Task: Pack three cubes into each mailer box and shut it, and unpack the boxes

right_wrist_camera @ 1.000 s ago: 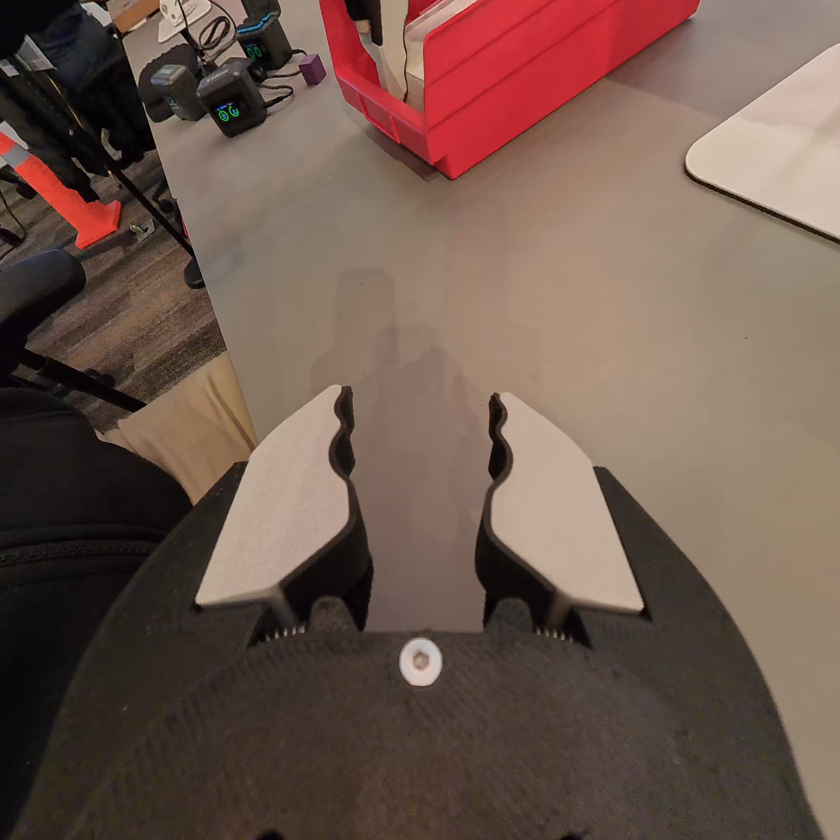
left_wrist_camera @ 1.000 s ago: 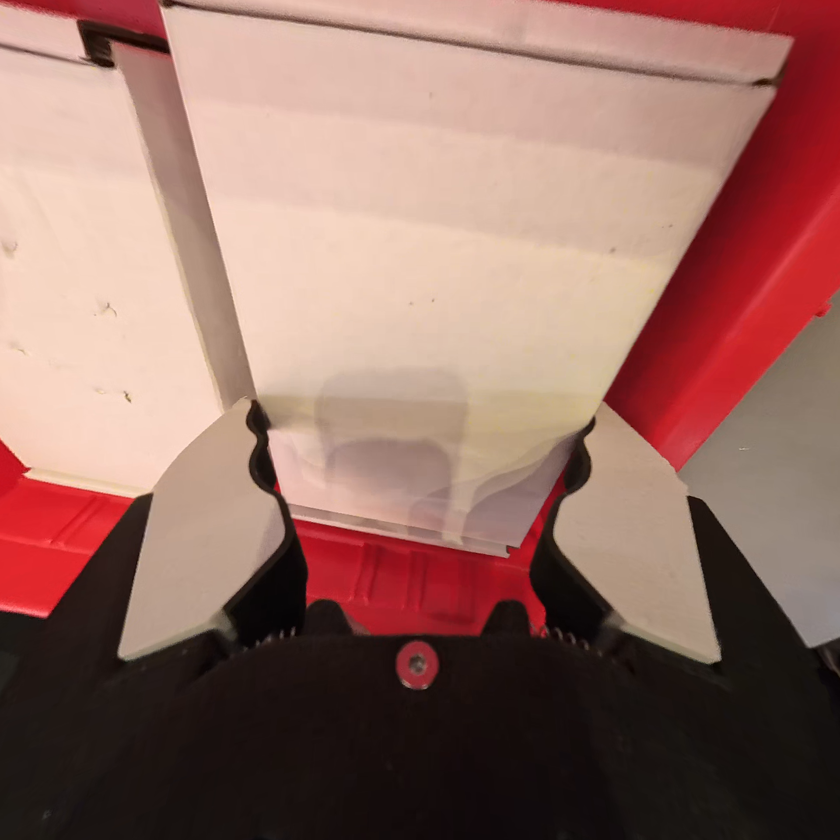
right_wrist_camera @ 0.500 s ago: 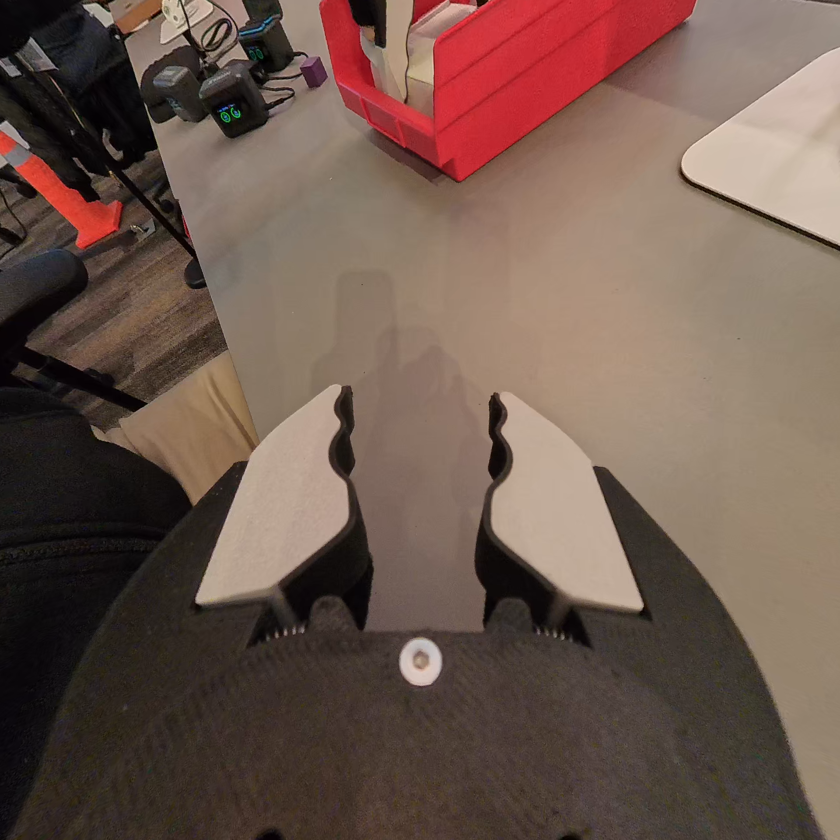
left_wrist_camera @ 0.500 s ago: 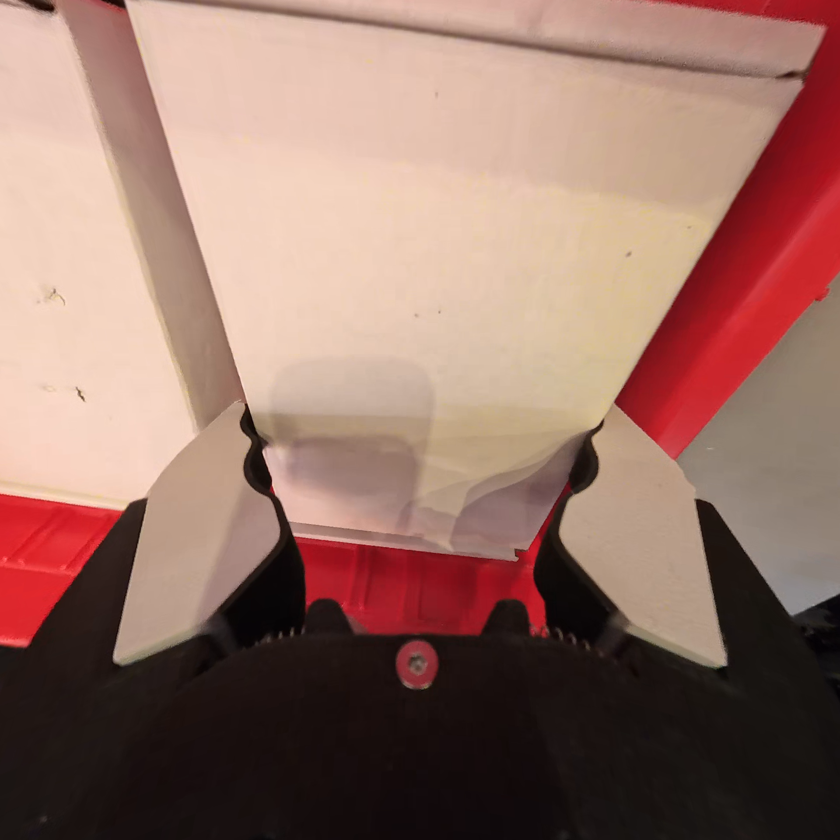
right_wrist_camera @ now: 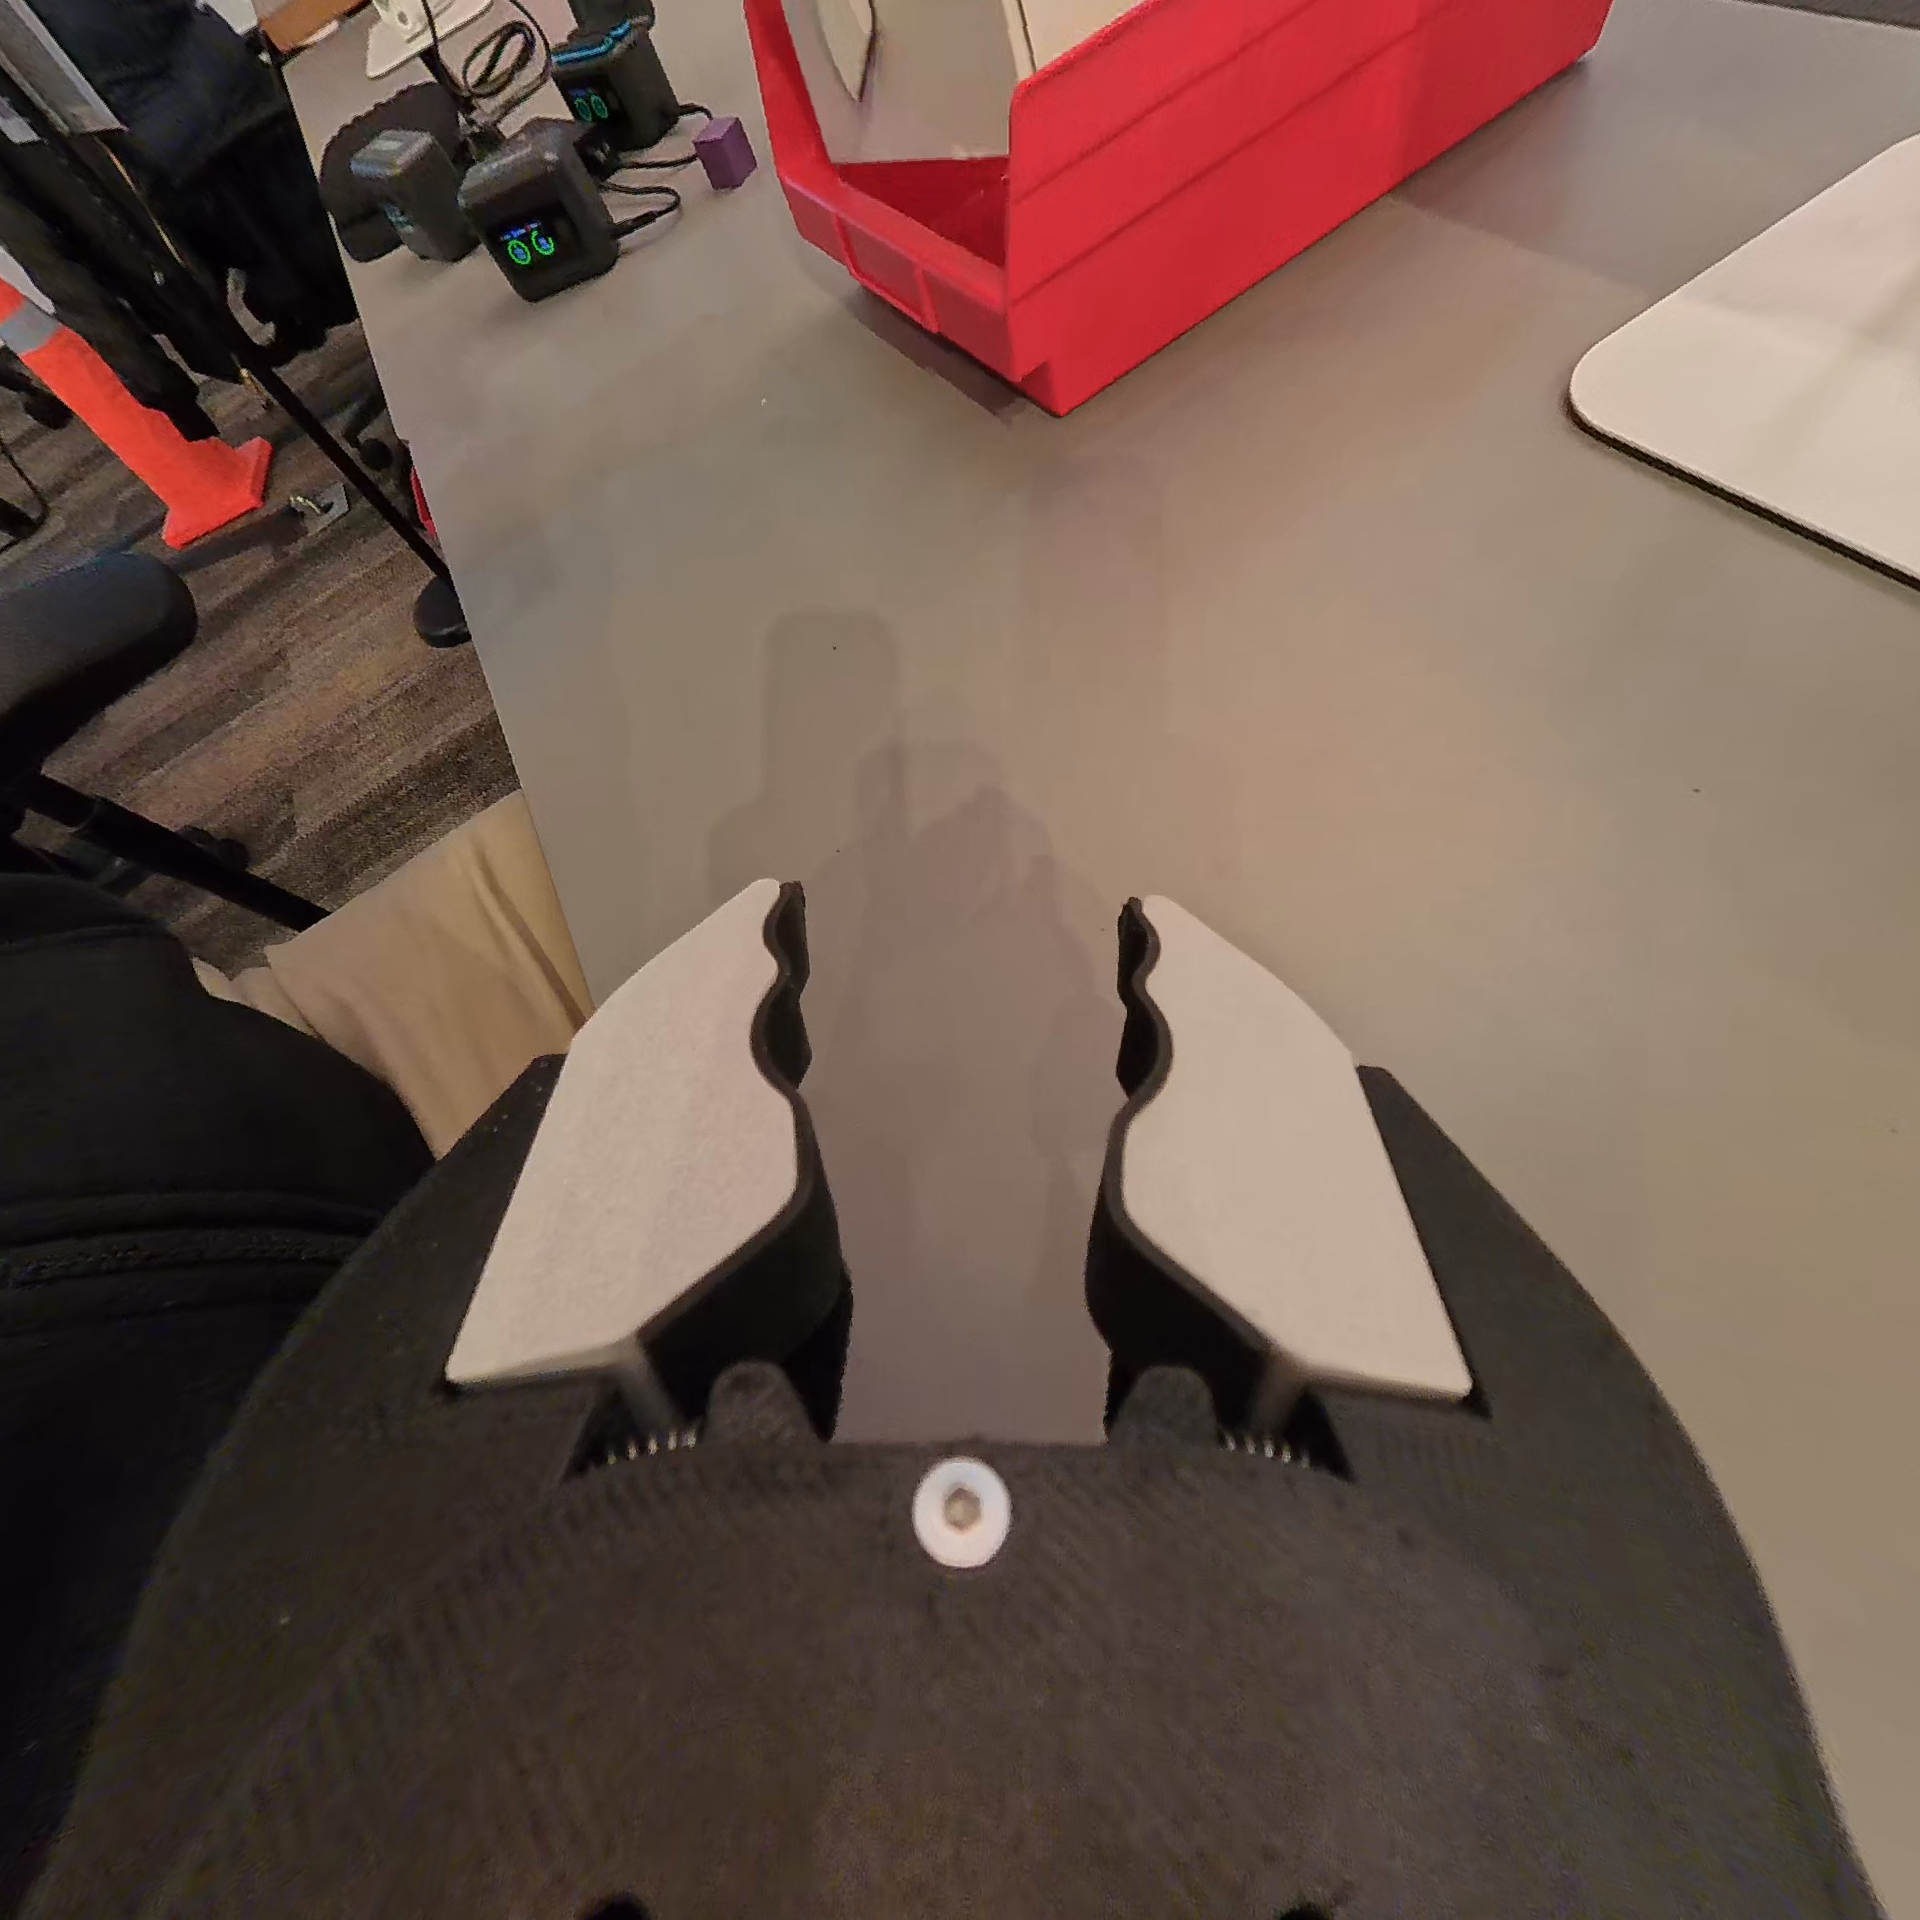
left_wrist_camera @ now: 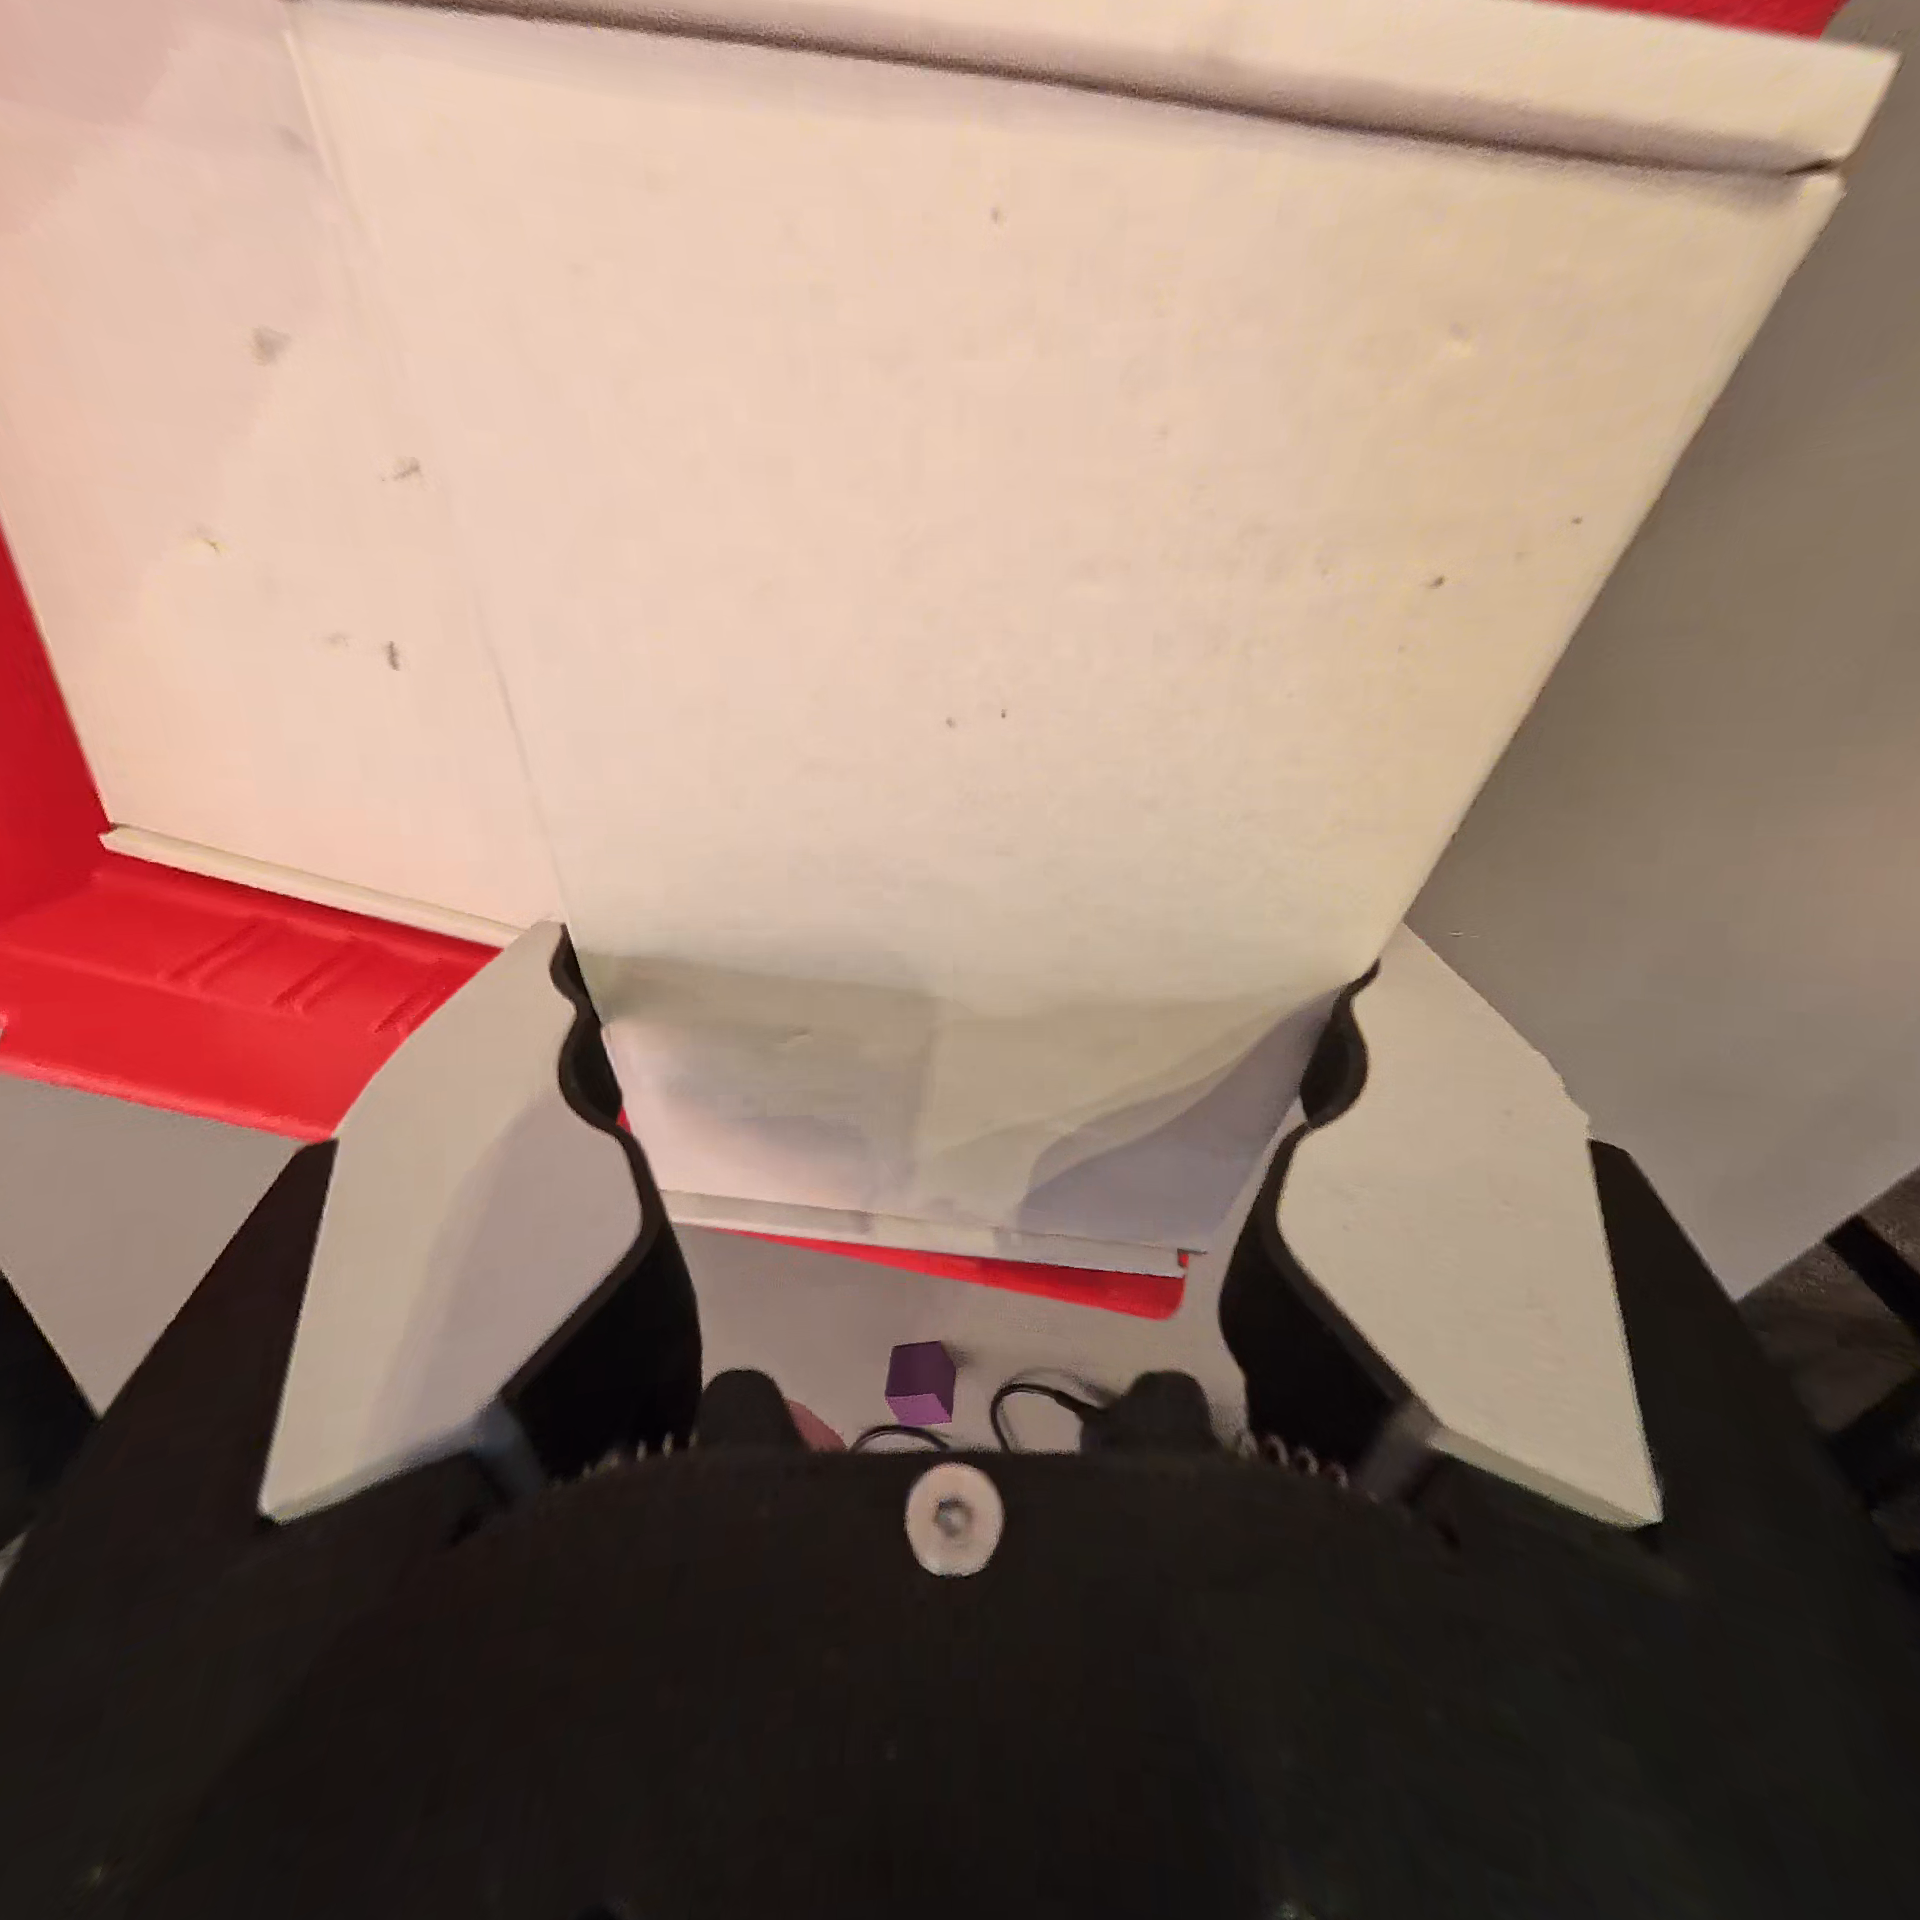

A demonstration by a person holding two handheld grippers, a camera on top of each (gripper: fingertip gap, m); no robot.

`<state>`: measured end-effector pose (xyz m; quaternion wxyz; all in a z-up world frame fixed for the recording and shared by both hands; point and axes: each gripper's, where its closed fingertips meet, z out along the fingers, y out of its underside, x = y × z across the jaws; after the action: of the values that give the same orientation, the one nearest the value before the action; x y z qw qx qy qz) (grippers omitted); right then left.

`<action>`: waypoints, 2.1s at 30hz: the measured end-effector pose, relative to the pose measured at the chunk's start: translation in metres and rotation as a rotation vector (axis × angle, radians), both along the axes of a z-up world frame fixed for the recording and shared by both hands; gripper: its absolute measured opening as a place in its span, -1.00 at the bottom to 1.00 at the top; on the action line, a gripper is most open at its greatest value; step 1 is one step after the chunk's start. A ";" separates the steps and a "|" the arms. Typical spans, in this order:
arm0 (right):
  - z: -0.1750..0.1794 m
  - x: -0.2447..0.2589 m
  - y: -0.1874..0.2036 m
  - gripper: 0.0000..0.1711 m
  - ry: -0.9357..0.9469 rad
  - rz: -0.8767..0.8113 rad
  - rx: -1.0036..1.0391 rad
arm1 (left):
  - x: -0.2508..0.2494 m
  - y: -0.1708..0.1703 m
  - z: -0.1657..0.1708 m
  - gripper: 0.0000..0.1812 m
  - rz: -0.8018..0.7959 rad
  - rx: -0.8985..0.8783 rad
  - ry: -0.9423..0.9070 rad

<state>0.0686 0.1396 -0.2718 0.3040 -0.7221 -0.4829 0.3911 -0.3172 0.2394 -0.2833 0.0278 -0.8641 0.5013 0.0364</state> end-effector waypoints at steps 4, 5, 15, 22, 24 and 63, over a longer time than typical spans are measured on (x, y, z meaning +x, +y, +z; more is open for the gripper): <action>0.003 0.000 0.000 -0.33 0.004 0.000 0.025 | 0.015 -0.002 0.028 0.43 0.017 0.042 -0.083; 0.004 0.000 0.000 -0.33 0.005 0.001 0.037 | 0.021 -0.004 0.035 0.43 0.009 0.046 -0.095; 0.027 0.009 0.016 -0.22 -0.084 -0.023 0.397 | 0.156 -0.034 0.064 0.43 -0.282 -0.068 -0.146; 0.054 0.023 0.026 -0.16 -0.202 -0.039 0.782 | 0.271 -0.039 0.039 0.43 -0.449 -0.234 -0.178; 0.053 0.031 0.030 -0.15 -0.263 -0.029 0.882 | 0.294 -0.039 0.022 0.43 -0.479 -0.276 -0.151; -0.018 0.063 0.062 -0.30 -0.617 0.230 1.166 | 0.346 -0.024 0.009 0.40 -0.333 -0.039 -0.369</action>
<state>0.1320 0.2012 -0.2901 0.4488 -0.4625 -0.7538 -0.1286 0.0289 0.2159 -0.2738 0.1078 -0.7619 0.6239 -0.1368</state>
